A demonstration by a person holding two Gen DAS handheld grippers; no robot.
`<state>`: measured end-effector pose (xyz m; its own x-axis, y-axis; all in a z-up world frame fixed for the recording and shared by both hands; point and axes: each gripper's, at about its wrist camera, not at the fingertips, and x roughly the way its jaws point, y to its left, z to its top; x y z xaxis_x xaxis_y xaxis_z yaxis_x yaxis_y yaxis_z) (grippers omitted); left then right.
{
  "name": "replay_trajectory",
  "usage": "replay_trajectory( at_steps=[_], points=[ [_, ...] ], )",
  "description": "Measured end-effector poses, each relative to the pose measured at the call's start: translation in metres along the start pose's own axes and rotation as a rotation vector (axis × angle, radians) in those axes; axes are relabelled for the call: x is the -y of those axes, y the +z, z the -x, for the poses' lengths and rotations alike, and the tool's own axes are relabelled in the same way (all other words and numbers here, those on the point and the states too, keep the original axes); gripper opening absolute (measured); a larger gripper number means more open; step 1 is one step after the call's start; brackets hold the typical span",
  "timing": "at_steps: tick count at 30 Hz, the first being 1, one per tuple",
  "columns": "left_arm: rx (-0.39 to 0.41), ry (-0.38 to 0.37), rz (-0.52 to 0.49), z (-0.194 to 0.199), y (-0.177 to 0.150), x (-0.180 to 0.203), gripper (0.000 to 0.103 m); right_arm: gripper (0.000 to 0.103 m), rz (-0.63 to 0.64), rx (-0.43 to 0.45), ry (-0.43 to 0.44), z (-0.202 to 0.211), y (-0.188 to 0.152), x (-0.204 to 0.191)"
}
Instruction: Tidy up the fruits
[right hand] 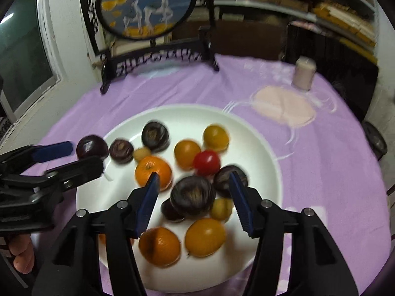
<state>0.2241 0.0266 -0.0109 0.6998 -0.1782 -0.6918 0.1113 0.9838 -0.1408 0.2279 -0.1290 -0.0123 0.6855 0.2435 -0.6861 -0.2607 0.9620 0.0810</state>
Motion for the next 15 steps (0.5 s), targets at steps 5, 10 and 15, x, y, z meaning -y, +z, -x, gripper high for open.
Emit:
replay_trajectory(
  at_steps=[5,10,15],
  points=[
    [0.023,0.027,-0.021,0.025,-0.009,0.004,0.092,0.071,-0.115,0.007,0.031,0.031,-0.005,0.022],
    [0.034,0.047,-0.028,0.055,-0.039,0.006,0.096,0.092,-0.131,0.042,-0.009,0.077,-0.036,0.026],
    [0.026,0.041,-0.046,0.081,-0.065,0.014,0.097,0.092,-0.118,0.018,-0.025,0.098,-0.071,0.017]
  ],
)
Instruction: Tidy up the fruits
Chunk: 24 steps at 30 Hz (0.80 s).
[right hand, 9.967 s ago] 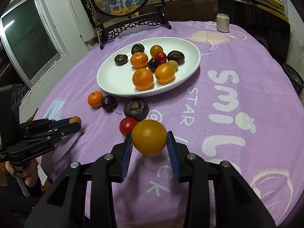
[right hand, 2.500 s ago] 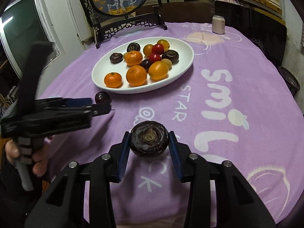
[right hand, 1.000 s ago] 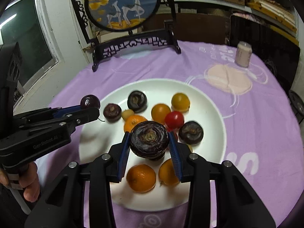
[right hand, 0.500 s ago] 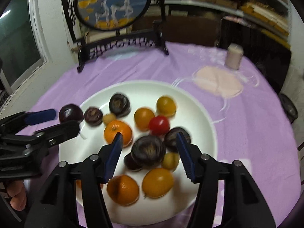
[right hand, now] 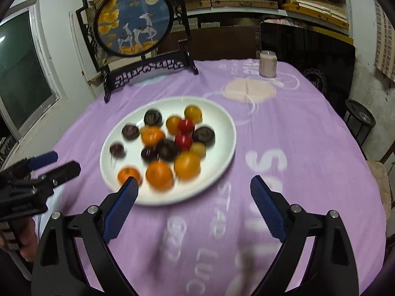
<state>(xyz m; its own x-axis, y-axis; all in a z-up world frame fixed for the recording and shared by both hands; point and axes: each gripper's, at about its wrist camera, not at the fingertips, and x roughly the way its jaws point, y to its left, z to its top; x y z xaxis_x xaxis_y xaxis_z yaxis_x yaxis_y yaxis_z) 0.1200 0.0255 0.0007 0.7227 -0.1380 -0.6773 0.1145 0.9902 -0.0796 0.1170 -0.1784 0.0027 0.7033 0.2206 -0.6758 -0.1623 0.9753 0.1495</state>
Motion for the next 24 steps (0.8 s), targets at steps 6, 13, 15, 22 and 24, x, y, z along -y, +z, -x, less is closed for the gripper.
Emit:
replay_trajectory(
  at_steps=[6,13,15,22,24],
  points=[
    [0.004,0.009,-0.020,0.014,-0.013,0.014,0.098,0.092,0.017,-0.048,-0.012,0.005,-0.023,-0.010],
    [0.002,0.013,-0.048,0.017,-0.018,0.022,0.098,0.092,0.025,-0.047,-0.022,0.010,-0.028,-0.015],
    [0.000,0.014,-0.039,0.019,-0.019,0.021,0.098,0.092,0.030,-0.041,-0.021,0.013,-0.028,-0.016],
    [0.003,0.015,-0.020,0.023,-0.019,0.017,0.098,0.092,0.039,-0.030,-0.013,0.019,-0.030,-0.020],
    [0.001,0.016,-0.022,0.023,-0.019,0.016,0.098,0.092,0.043,-0.028,-0.012,0.020,-0.030,-0.021]
  ],
)
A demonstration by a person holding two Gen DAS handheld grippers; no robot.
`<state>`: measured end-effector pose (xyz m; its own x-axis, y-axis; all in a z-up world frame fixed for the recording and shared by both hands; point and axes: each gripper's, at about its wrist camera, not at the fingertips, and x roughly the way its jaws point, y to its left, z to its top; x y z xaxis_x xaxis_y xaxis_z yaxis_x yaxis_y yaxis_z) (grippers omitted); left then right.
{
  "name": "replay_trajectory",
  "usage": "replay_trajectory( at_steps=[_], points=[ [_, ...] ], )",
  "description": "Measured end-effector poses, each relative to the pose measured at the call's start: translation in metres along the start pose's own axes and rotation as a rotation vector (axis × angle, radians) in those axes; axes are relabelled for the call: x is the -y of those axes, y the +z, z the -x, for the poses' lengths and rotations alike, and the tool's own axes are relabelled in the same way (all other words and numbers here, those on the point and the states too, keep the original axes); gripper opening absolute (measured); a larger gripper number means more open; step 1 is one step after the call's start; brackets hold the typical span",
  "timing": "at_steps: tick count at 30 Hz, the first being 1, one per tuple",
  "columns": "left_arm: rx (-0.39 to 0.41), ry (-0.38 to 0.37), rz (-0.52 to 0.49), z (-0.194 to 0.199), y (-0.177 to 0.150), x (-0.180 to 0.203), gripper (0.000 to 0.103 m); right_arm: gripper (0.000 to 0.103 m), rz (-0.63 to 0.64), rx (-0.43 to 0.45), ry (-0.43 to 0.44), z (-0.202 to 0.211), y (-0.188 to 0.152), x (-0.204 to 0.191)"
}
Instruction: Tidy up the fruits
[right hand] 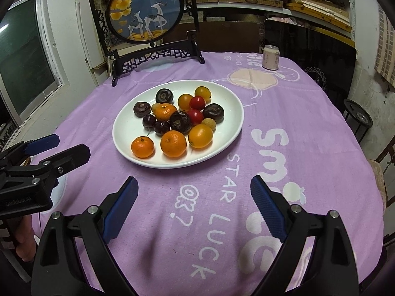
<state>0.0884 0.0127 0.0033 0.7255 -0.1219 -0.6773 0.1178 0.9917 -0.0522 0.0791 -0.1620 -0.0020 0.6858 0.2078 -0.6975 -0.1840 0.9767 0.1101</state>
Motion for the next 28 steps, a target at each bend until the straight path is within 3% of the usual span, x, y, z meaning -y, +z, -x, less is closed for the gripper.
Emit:
replay_trajectory(
  at_steps=[28],
  points=[
    [-0.028,0.015,0.050,-0.003,0.001,-0.011,0.098,0.092,0.007,-0.006,0.017,0.000,-0.002,-0.006]
  ],
)
